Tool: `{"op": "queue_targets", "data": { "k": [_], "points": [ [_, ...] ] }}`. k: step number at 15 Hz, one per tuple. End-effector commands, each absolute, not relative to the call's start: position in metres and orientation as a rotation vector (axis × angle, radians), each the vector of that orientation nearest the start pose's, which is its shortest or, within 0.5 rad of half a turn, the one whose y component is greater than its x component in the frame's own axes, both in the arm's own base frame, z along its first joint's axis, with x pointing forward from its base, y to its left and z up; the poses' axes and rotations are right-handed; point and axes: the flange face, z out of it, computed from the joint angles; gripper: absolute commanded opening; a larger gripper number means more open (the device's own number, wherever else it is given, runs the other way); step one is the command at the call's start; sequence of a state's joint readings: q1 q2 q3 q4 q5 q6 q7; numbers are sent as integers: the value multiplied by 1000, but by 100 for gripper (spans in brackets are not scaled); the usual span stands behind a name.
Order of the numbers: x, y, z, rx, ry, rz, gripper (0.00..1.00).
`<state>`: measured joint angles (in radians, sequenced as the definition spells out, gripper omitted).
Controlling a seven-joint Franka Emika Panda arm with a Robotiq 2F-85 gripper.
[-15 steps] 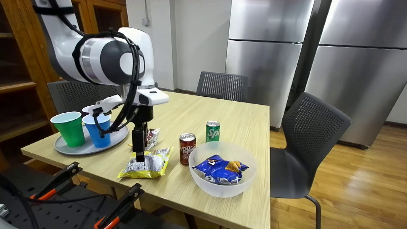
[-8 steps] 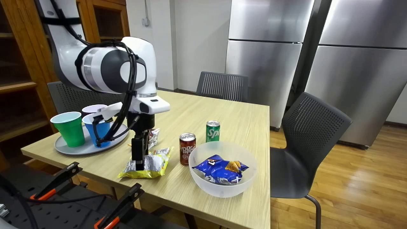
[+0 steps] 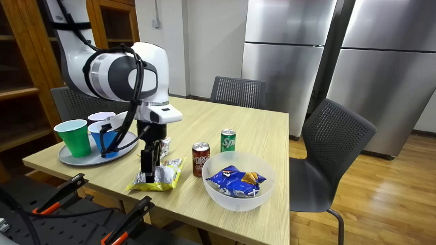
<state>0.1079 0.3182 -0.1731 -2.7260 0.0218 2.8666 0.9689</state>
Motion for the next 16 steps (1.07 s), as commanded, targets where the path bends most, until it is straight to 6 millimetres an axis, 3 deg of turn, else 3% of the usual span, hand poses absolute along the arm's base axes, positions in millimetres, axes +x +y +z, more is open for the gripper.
{"op": "queue_targets", "data": {
  "k": [1,8,16],
  "points": [
    [371,-32,114,-2797,1657,198,58],
    [379,-32,117,-2795,1655,185,3],
    [384,-31,128,-2810,1614,171,0]
  ]
}}
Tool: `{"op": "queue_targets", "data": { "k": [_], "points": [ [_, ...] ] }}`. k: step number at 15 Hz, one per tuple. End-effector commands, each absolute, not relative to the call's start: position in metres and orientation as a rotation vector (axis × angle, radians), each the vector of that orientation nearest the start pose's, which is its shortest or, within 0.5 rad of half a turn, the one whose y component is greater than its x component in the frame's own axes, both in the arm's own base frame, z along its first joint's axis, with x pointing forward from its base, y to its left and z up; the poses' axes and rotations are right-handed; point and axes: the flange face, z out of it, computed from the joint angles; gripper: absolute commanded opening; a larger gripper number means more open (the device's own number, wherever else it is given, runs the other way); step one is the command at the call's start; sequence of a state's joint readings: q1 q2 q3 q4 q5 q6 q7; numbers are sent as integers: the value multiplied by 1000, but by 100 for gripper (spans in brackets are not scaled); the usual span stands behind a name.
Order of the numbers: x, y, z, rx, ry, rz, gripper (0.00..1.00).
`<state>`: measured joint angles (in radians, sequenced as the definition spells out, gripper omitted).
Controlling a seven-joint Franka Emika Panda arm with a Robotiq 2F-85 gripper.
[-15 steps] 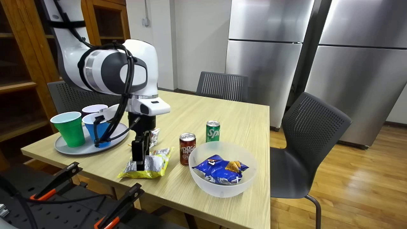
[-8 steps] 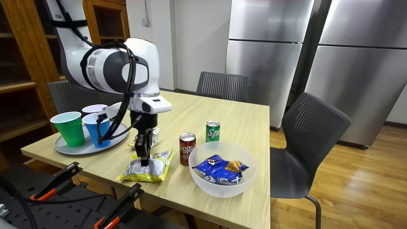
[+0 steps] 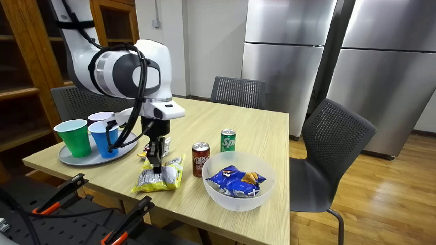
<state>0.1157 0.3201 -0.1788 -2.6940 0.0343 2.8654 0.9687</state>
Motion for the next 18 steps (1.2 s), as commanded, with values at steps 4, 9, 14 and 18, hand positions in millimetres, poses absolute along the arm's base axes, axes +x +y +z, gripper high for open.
{"op": "queue_targets", "data": {
  "k": [4,9,14,18],
  "points": [
    [381,-28,146,-2834,1506,184,0],
    [378,-33,174,-2855,1406,157,0],
    [374,-43,206,-2851,1351,99,0],
    [374,-59,234,-2807,1348,42,0]
  ]
}}
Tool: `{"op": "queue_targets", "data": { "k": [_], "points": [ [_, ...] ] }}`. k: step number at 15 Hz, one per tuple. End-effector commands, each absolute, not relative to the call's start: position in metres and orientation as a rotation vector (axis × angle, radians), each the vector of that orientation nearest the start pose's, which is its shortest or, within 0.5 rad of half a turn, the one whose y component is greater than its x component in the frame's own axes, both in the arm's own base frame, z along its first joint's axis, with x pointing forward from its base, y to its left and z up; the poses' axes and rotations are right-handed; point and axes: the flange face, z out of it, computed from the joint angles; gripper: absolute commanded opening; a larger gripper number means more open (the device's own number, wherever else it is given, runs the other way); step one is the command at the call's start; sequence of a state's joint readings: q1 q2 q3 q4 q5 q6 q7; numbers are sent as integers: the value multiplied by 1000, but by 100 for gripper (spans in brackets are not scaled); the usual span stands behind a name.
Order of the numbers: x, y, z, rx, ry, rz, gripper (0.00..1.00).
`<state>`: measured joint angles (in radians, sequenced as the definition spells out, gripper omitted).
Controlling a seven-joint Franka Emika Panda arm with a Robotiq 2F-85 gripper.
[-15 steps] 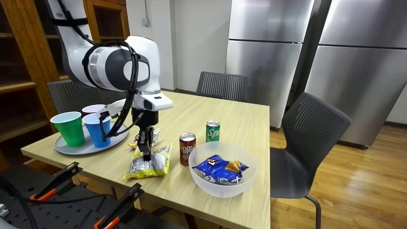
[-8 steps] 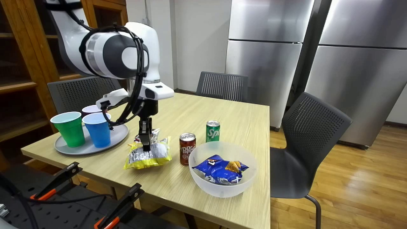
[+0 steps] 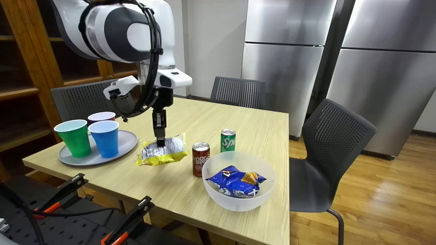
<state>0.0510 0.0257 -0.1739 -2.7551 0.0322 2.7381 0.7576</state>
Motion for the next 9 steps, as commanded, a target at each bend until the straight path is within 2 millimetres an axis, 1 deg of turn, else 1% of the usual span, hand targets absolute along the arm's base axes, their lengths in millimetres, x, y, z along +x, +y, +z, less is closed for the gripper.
{"op": "queue_targets", "data": {
  "k": [1,7,9],
  "points": [
    [374,-63,241,-2795,1351,26,0],
    [376,-95,278,-2698,1390,-51,0],
    [377,-105,287,-2664,1410,-74,0]
  ]
}}
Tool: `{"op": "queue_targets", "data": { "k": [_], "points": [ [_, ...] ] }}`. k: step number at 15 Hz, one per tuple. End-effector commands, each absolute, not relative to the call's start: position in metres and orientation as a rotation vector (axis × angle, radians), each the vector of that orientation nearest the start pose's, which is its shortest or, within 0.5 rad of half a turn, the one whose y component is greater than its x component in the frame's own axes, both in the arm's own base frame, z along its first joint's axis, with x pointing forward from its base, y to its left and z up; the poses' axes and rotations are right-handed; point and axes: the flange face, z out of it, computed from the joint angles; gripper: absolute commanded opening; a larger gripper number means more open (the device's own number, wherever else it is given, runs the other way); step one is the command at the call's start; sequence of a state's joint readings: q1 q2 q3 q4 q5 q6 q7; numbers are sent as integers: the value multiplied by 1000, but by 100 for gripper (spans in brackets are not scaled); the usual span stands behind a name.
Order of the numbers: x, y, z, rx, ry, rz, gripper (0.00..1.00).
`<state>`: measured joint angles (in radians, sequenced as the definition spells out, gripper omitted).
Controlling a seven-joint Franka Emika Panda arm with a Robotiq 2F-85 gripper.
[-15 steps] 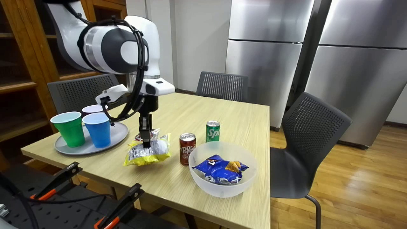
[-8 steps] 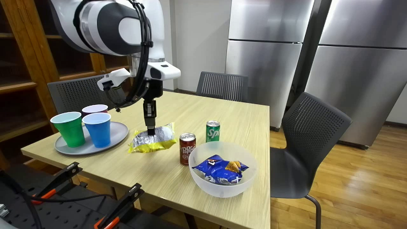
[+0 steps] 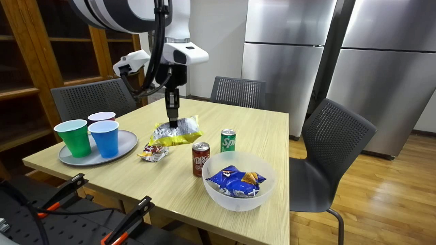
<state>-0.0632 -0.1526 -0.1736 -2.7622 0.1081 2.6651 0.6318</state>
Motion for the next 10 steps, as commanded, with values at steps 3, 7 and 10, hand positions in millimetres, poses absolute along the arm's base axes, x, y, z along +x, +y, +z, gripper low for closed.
{"op": "queue_targets", "data": {
  "k": [3,7,10],
  "points": [
    [375,-122,297,-2610,1455,-109,0],
    [372,-152,300,-2526,1573,-131,0],
    [367,-186,297,-2440,1698,-128,0]
  ]
}}
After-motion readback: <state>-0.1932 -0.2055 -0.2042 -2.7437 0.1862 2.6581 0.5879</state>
